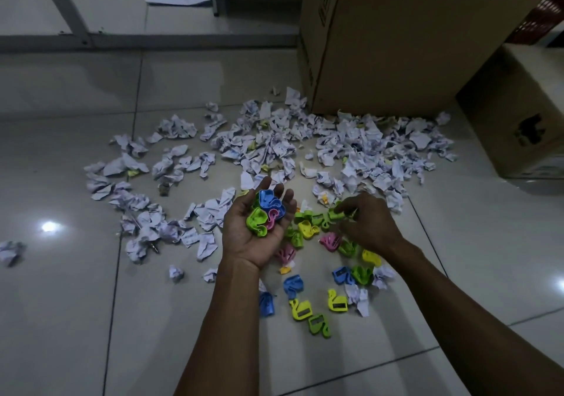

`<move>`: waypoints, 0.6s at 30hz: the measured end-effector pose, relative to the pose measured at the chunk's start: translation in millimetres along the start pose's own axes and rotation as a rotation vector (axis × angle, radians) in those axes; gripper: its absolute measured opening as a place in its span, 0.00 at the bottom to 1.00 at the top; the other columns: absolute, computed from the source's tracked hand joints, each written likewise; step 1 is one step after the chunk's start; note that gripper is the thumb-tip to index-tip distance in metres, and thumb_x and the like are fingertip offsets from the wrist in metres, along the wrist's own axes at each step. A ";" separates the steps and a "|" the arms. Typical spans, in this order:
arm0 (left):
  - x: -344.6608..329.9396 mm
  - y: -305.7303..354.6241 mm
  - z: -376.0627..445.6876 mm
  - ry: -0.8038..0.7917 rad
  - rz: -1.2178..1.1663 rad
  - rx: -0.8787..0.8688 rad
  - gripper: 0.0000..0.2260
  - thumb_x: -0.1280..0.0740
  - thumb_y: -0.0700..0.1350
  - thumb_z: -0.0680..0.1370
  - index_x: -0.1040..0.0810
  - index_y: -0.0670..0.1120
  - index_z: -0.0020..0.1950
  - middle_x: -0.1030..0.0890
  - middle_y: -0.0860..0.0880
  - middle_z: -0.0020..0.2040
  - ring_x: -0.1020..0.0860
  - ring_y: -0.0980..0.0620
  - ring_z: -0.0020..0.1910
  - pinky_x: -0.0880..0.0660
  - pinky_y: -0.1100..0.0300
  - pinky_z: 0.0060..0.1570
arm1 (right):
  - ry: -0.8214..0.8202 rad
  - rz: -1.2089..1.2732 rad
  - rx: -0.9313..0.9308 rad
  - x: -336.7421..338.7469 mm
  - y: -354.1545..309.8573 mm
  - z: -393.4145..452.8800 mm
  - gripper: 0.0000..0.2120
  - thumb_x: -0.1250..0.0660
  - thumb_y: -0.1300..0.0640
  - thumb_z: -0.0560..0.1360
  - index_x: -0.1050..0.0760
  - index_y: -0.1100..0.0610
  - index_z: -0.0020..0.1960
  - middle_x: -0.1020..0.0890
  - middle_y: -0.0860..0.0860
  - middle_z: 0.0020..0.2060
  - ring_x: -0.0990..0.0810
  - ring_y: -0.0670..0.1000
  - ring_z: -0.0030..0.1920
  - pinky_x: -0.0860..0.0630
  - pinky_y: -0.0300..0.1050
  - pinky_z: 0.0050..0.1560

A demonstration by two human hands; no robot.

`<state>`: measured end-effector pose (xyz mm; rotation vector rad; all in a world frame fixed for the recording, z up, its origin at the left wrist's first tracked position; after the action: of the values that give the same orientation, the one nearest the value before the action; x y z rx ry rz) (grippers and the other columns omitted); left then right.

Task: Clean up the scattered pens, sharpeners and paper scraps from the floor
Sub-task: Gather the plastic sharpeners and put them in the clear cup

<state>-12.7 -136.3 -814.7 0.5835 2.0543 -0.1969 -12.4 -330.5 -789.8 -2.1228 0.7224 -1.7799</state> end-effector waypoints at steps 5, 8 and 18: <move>-0.8 1.3 -1.1 0.042 -0.009 -0.019 0.19 0.35 0.40 0.71 0.23 0.39 0.61 0.21 0.40 0.49 0.22 0.43 0.48 0.22 0.52 0.51 | -0.049 -0.058 0.022 -16.4 -2.2 -10.4 0.14 0.22 0.53 0.64 0.17 0.51 0.49 0.23 0.48 0.46 0.24 0.45 0.44 0.25 0.43 0.42; 0.7 1.5 -0.8 0.070 0.015 -0.026 0.16 0.37 0.40 0.76 0.24 0.39 0.63 0.21 0.41 0.45 0.22 0.45 0.44 0.21 0.54 0.45 | -0.046 -0.156 0.003 -23.6 -2.0 -13.7 0.15 0.23 0.47 0.63 0.18 0.47 0.48 0.25 0.46 0.44 0.26 0.47 0.47 0.24 0.45 0.42; -2.1 -6.6 -1.0 0.053 0.023 -0.003 0.16 0.35 0.40 0.70 0.22 0.39 0.57 0.22 0.40 0.44 0.23 0.45 0.43 0.20 0.52 0.43 | -0.011 -0.252 0.001 -29.3 7.9 -17.8 0.16 0.25 0.45 0.62 0.18 0.53 0.44 0.18 0.49 0.42 0.22 0.52 0.45 0.22 0.47 0.41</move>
<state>-15.7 -142.4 -813.0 0.6160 2.0972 -0.1660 -34.6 -319.4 -814.8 -2.3072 0.4677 -1.8870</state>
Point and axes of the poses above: each hand's wrist, its own z-axis towards the middle knuckle, its own x-axis out of the back of the hand, y = z × x, the point moved 8 cm from there along z, towards the middle knuckle
